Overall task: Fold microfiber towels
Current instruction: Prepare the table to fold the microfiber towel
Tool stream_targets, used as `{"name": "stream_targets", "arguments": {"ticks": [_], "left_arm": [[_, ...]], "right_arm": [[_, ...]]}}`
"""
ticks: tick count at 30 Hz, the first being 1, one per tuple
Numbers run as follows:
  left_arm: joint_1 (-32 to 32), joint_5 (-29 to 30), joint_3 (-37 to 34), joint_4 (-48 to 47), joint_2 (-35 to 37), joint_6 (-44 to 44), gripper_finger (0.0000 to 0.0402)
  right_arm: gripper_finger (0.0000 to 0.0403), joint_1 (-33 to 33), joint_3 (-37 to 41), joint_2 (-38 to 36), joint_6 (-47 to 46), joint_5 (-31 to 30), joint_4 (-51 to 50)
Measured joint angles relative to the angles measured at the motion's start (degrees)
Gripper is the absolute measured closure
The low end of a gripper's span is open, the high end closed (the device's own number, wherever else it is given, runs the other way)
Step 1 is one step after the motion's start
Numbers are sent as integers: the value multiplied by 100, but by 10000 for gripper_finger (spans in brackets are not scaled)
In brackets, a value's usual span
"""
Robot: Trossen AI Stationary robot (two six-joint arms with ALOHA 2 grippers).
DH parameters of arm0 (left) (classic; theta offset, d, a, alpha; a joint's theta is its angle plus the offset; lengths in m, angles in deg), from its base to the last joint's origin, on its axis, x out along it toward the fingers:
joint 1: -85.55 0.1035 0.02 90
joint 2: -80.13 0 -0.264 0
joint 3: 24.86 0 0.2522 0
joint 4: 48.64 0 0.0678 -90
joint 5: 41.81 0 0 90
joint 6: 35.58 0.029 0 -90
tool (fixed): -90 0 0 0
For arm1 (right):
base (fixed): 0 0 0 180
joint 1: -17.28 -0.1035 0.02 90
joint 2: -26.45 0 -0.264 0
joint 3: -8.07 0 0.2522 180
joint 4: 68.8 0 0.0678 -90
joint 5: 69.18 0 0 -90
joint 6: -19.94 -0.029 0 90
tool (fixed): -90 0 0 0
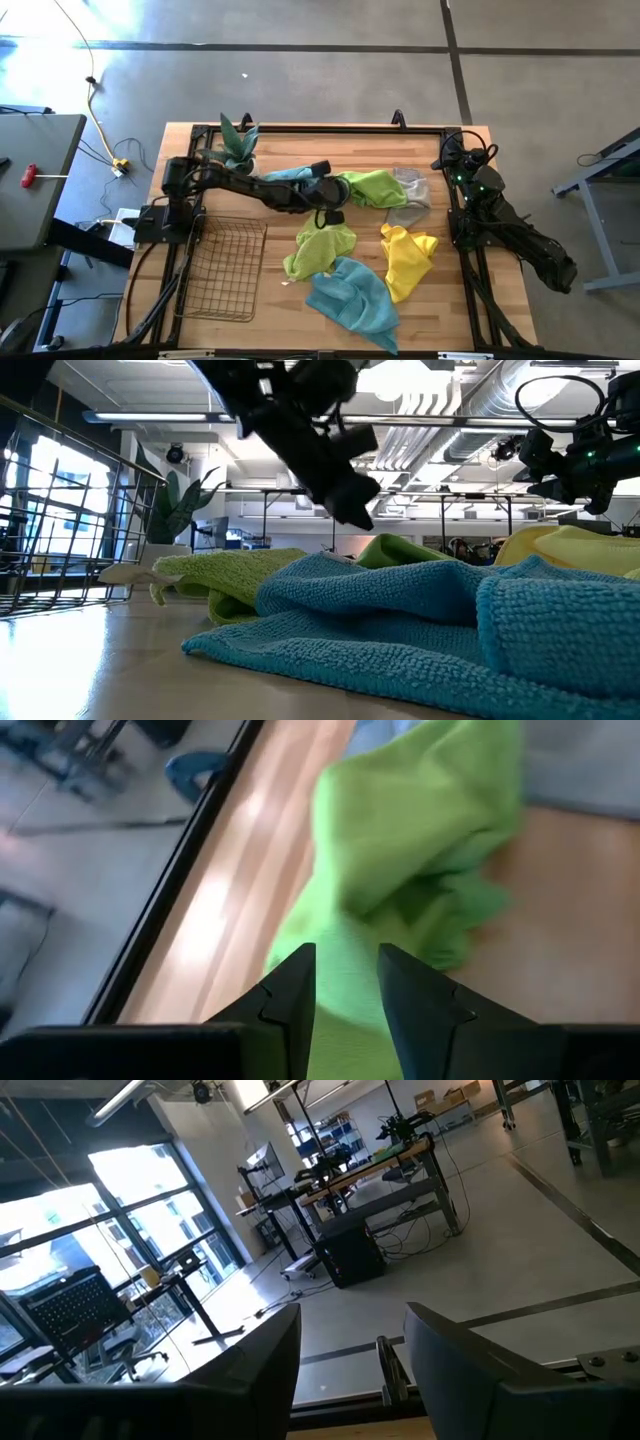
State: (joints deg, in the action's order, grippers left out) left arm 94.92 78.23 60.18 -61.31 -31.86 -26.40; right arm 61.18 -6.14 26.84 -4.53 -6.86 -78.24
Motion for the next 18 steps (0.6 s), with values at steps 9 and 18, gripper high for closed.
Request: {"name": "stream_targets", "arguments": {"ticks": [9, 18], "left_arm": [[514, -183, 505, 13, -945, -720, 300], [358, -849, 1441, 89, -1644, -612, 300]], "right_arm": [[231, -1, 1, -2, -1, 0, 0], [231, -2, 0, -2, 0, 3, 0]]}}
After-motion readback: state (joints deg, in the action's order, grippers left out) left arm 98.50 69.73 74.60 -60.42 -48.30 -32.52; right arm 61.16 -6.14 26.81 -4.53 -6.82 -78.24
